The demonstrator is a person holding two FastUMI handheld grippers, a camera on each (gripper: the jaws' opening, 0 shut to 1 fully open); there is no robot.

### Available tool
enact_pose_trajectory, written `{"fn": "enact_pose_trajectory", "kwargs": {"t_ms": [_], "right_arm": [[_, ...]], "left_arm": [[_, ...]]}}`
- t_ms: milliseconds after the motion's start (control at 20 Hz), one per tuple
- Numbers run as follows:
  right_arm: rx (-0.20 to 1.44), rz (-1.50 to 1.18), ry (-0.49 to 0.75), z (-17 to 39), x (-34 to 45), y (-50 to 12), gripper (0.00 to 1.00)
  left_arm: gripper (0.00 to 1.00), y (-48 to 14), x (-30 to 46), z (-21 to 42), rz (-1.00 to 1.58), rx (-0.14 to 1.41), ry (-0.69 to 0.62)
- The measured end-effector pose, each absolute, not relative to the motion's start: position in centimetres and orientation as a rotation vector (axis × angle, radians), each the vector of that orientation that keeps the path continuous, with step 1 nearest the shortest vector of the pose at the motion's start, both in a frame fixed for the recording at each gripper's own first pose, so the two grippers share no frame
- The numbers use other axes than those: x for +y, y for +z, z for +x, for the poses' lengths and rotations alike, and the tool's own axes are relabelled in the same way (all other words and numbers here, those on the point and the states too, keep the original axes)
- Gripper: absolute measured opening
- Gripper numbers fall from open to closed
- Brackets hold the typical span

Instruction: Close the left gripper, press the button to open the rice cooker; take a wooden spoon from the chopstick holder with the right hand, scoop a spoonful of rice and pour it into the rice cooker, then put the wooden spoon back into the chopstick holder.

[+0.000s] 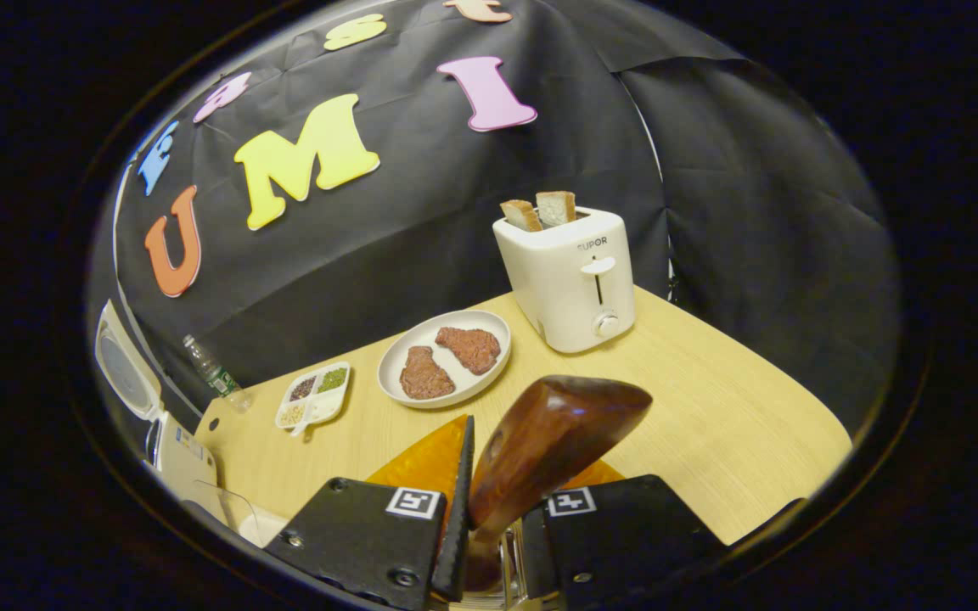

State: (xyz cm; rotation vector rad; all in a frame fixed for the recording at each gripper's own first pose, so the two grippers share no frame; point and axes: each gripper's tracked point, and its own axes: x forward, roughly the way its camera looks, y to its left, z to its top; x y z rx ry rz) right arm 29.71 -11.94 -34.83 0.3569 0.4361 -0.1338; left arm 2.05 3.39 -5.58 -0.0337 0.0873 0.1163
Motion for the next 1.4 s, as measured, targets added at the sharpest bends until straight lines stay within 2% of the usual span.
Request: {"fn": "enact_pose_trajectory", "kwargs": {"t_ms": [200,450,650,700,750,1000,1150,1400], "right_arm": [[0.427,0.32,-0.114,28.6,-11.2,-33.8,0.27],[0.363,0.246,-0.109,27.2,-10.3,-29.6,0.27],[0.285,0.147,-0.102,26.0,-9.1,-23.4,0.27],[0.265,0.118,-0.103,25.7,-8.4,-21.4,0.29],[0.245,0.097,-0.089,25.5,-7.6,-19.6,0.27],[0.182,0.052,-0.001,24.1,0.5,-13.0,0.29],[0.168,0.035,0.061,23.3,6.2,-12.9,0.27],[0.2,-0.014,0.131,23.0,13.5,-17.7,0.29]], "left_arm": [[0.96,-5.7,3.8,1.9,-0.039,0.085,0.116],[0.97,-5.7,4.9,1.3,-0.042,0.075,0.114],[0.97,-6.2,6.2,0.8,-0.039,0.063,0.116],[0.97,-6.4,6.5,0.7,-0.04,0.063,0.116],[0.97,-6.7,6.8,0.5,-0.043,0.066,0.117],[0.97,-8.0,8.4,0.2,-0.055,0.077,0.128],[0.97,-8.6,9.2,0.1,-0.055,0.087,0.131],[0.97,-9.0,10.4,-0.1,-0.045,0.086,0.143]]}}
